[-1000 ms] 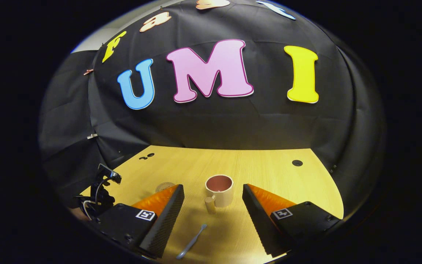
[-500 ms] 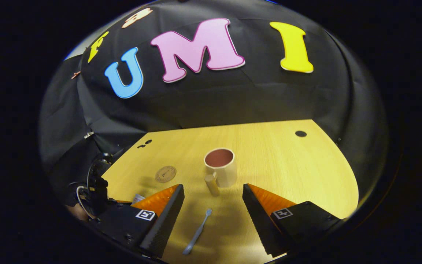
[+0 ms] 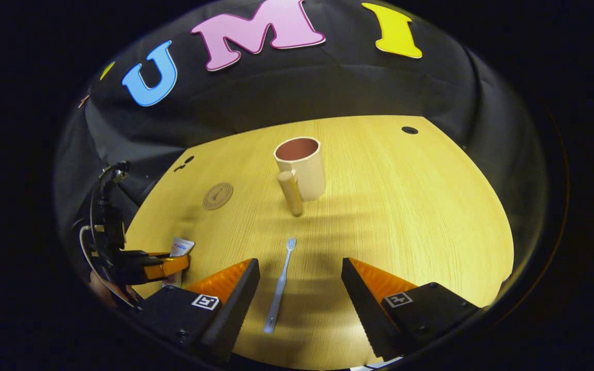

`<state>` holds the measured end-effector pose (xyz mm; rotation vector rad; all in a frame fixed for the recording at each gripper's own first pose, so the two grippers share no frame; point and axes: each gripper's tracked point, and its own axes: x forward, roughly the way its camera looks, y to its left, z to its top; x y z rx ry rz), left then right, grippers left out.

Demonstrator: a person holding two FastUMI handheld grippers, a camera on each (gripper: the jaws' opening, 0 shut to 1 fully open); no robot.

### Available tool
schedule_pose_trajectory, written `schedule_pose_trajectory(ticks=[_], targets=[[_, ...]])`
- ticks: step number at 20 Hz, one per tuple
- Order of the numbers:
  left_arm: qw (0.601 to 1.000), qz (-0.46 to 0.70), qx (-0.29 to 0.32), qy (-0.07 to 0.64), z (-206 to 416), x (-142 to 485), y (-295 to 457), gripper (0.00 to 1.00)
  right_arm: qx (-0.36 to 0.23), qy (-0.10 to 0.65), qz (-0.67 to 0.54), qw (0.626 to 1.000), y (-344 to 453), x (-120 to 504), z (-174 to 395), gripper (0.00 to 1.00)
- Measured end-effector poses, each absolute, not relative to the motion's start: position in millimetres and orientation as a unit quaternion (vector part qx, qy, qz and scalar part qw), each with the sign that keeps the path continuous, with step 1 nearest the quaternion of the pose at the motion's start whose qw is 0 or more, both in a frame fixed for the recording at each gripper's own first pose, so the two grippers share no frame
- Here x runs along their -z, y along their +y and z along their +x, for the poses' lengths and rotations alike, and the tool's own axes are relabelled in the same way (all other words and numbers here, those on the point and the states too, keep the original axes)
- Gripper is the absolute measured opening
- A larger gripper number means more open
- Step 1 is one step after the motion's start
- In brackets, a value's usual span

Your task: Put the toothbrush and toothpaste on the desktop into the cup, then pick up the cup and place it on the coaster on the desktop.

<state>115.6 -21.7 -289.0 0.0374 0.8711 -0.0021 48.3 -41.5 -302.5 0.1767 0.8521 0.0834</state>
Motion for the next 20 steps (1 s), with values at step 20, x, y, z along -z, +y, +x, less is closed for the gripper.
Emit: schedule_pose_trajectory(ticks=[20], targets=[[0.924, -0.009, 0.019, 0.381, 51.5, 258.0, -0.9, 0.22, 0.025, 0.510, 0.007, 0.860, -16.4, 384.7, 33.1, 0.99]])
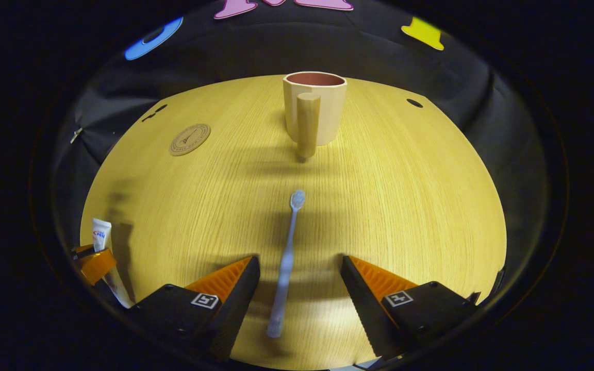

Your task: Put the toothbrush and toothpaste on the desktop into the cup, then pick up the cup and place it on the coaster on the desktop.

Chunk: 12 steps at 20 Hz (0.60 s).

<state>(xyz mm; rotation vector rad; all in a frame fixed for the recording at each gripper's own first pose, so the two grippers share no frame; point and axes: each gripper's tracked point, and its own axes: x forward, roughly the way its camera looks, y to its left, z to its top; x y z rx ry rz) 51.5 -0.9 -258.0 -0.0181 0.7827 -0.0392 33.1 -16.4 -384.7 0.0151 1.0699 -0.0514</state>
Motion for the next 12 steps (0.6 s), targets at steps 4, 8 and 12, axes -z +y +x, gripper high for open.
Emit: schedule_pose_trajectory(ticks=[4, 8, 12], targets=[[0.926, -0.005, 0.033, 0.377, 49.9, 253.7, -1.5, 0.22, 0.047, 0.514, 0.020, 0.856, -17.5, 384.9, 34.7, 0.96], [0.928, 0.005, 0.039, 0.370, 48.7, 250.7, 6.4, 0.22, 0.059, 0.533, 0.026, 0.843, -13.4, 386.0, 39.0, 0.63], [0.928, 0.004, 0.033, 0.370, 46.7, 248.6, 14.6, 0.22, 0.025, 0.537, 0.023, 0.843, 0.1, 383.7, 37.3, 0.13]])
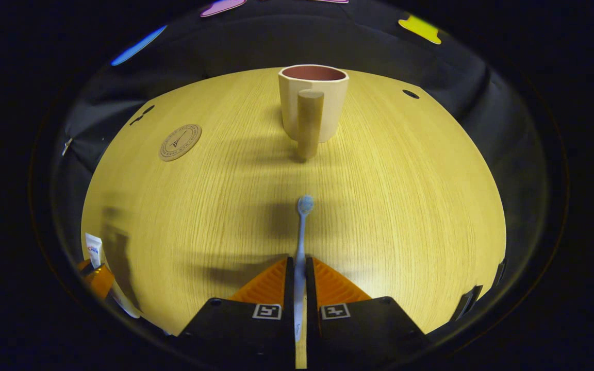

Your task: Put the toothbrush and toothpaste on the desktop into the cup, then pick up the cup and place it on the coaster on the desktop.

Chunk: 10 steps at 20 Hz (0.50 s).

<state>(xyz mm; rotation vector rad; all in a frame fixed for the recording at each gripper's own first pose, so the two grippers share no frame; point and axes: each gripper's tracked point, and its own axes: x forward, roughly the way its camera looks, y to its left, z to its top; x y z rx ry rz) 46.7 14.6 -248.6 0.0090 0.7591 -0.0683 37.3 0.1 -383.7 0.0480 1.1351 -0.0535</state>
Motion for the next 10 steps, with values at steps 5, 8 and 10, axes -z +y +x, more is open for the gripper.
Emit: schedule_pose_trajectory(ticks=[5, 8, 10], targets=[[0.928, -0.002, 0.014, 0.373, 48.6, 243.1, 22.0, 0.22, -0.043, 0.540, 0.035, 0.840, 14.1, 386.7, 36.4, 0.09], [0.928, -0.011, 0.010, 0.372, 50.9, 238.8, 19.4, 0.22, -0.044, 0.544, 0.047, 0.837, 13.7, 382.8, 34.0, 0.05], [0.930, -0.010, 0.010, 0.367, 53.7, 234.4, 15.8, 0.22, -0.048, 0.546, 0.057, 0.835, 14.5, 383.1, 31.9, 0.05]])
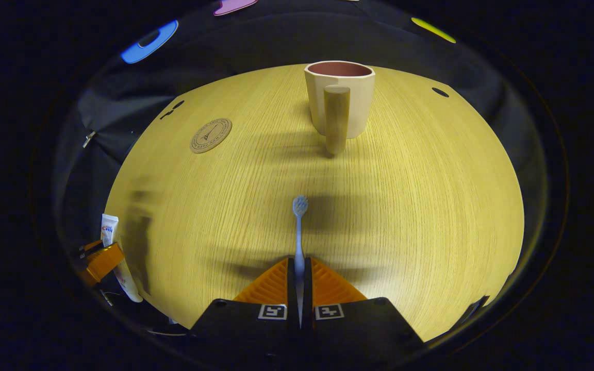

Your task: Put the toothbrush and toothpaste on the desktop into the cup, then pick up the cup and place it on the coaster on the desktop.

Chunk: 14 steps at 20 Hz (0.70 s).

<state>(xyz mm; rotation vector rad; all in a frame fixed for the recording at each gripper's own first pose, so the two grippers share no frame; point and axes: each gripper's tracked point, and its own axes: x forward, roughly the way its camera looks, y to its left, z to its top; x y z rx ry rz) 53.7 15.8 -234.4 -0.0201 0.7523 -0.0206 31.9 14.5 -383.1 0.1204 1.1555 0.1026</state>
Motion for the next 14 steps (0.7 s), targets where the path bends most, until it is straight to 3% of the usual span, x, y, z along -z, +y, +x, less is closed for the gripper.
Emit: schedule_pose_trajectory(ticks=[2, 3, 4, 5, 14], targets=[[0.933, -0.005, 0.011, 0.360, 57.5, 227.7, 11.1, 0.17, -0.050, 0.537, 0.074, 0.839, 13.1, 378.4, 31.2, 0.05], [0.935, -0.002, 0.013, 0.355, 59.9, 223.1, 8.5, 0.22, -0.051, 0.531, 0.084, 0.841, 11.9, 373.5, 31.3, 0.05], [0.937, -0.002, 0.015, 0.349, 63.8, 218.6, 4.4, 0.17, -0.053, 0.527, 0.094, 0.843, 10.4, 367.4, 29.8, 0.05], [0.939, -0.002, 0.018, 0.343, 67.3, 212.8, -0.1, 0.22, -0.058, 0.522, 0.102, 0.845, 8.8, 360.3, 29.0, 0.05], [0.960, -0.031, 0.067, 0.270, 123.0, 139.5, -61.8, 0.22, -0.061, 0.481, 0.150, 0.862, -45.3, 310.0, 38.5, 0.05]])
